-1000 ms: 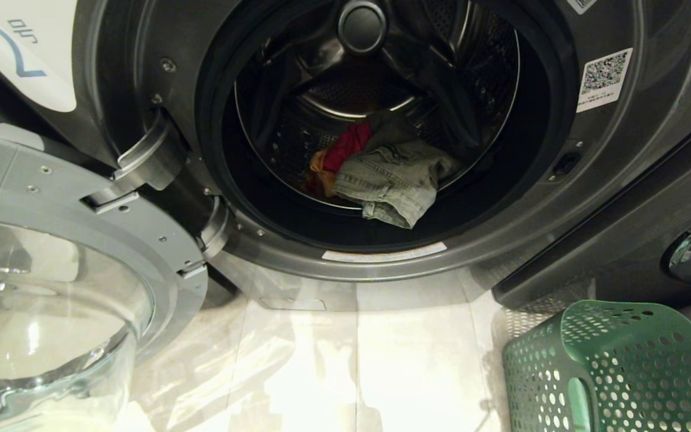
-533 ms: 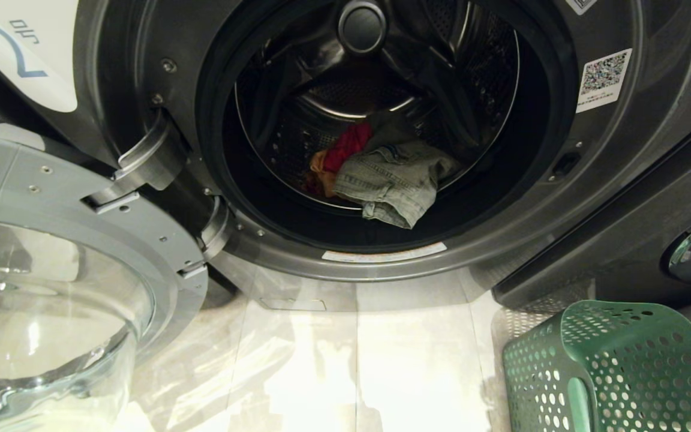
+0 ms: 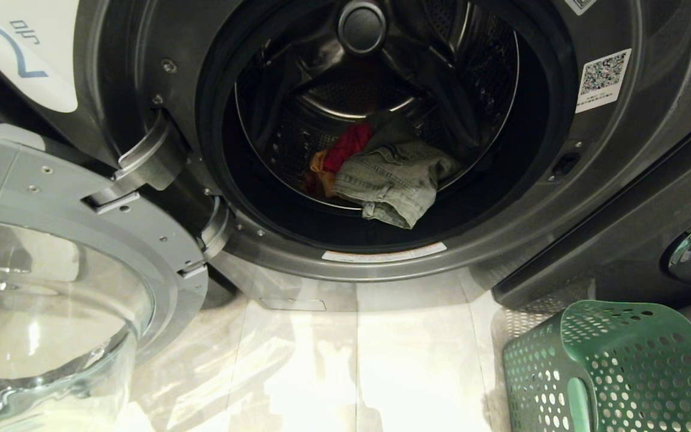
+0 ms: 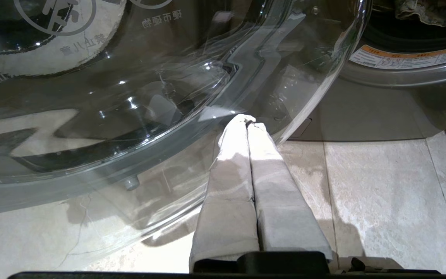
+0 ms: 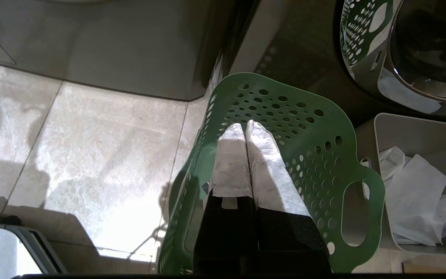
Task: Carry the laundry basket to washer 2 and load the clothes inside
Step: Close the washing machine door with the left hand
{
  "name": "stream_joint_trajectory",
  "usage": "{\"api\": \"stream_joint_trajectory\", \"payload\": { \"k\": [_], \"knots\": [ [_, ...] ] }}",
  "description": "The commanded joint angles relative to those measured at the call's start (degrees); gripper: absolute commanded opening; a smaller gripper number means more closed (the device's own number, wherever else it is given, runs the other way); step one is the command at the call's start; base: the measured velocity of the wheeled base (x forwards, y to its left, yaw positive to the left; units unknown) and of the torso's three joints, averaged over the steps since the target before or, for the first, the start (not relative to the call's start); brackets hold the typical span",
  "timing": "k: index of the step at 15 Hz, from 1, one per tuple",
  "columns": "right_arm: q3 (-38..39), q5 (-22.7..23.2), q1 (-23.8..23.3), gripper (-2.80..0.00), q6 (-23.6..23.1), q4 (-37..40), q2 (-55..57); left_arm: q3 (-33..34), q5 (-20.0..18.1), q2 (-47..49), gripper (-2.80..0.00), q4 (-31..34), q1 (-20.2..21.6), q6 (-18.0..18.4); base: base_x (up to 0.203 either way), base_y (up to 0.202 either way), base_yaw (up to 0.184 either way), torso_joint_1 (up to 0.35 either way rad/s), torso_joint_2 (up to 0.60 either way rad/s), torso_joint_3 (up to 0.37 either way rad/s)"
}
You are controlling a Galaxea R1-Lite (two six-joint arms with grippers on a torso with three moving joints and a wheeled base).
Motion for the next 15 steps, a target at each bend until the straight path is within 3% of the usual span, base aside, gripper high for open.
{"api": "stream_joint_trajectory", "payload": {
  "k": [1,7,15],
  "knots": [
    [0.0,0.0,0.0,-2.8,-0.1,-0.1,-1.1,2.3,0.0,0.0,-2.8,0.0,0.0,0.0,0.0,0.0,0.0,0.0,0.0,0.0],
    [0.1,-0.3,0.0,-2.8,3.6,-0.3,-1.1,2.3,0.0,0.0,-2.8,0.0,0.0,0.0,0.0,0.0,0.0,0.0,0.0,0.0],
    [0.0,-0.5,0.0,-2.8,1.8,-0.2,-1.1,2.3,0.0,0.0,-2.8,0.0,0.0,0.0,0.0,0.0,0.0,0.0,0.0,0.0]
  ]
}}
